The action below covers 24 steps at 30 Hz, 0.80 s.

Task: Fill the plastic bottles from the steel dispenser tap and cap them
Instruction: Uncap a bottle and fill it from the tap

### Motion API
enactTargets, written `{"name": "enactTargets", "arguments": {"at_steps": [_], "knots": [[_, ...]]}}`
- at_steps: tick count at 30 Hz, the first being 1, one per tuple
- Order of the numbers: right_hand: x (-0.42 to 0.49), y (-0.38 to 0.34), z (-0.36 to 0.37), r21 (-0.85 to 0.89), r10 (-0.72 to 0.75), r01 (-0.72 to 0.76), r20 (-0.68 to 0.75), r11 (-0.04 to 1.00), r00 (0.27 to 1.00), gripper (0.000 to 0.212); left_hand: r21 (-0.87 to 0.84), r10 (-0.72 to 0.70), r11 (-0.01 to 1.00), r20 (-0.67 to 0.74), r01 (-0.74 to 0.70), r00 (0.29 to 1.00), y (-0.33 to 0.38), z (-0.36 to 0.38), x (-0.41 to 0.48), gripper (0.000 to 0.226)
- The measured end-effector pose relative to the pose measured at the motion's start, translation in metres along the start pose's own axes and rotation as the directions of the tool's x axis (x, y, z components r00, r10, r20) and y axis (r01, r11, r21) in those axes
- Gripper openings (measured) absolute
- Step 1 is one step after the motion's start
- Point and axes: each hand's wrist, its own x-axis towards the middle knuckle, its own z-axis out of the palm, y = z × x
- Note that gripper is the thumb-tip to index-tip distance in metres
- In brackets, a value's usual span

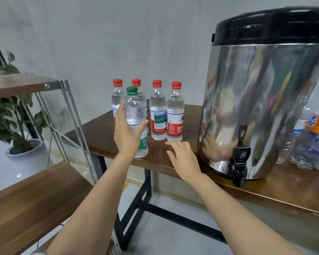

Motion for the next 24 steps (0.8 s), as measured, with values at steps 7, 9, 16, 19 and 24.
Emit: {"name": "enactTargets", "arguments": {"at_steps": [7,9,16,19,24], "knots": [[-0.001,0.006,0.022,-0.205,-0.035,0.04,0.026,0.978,0.999,0.039,0.015,-0.108,0.994,0.075,0.107,0.991,-0.038,0.005,-0.031,0.093],[0.0,0.008,0.023,-0.227,-0.037,0.036,-0.002,0.973,0.999,0.039,0.009,-0.138,0.99,0.019,0.138,0.99,-0.046,0.0,-0.023,0.088],[0.003,0.003,0.036,-0.369,-0.082,0.05,-0.073,0.928,0.994,0.029,0.112,-0.3,0.943,-0.118,0.313,0.947,-0.088,-0.016,0.039,0.093],[0.004,0.004,0.038,-0.426,-0.123,0.059,-0.125,0.903,0.985,0.024,0.104,-0.407,0.901,-0.135,0.421,0.904,-0.098,-0.009,0.062,0.088],[0.005,0.007,0.044,-0.483,-0.206,0.084,-0.205,0.872,0.957,0.027,0.133,-0.475,0.865,-0.092,0.484,0.875,-0.112,0.007,0.091,0.099]]}}
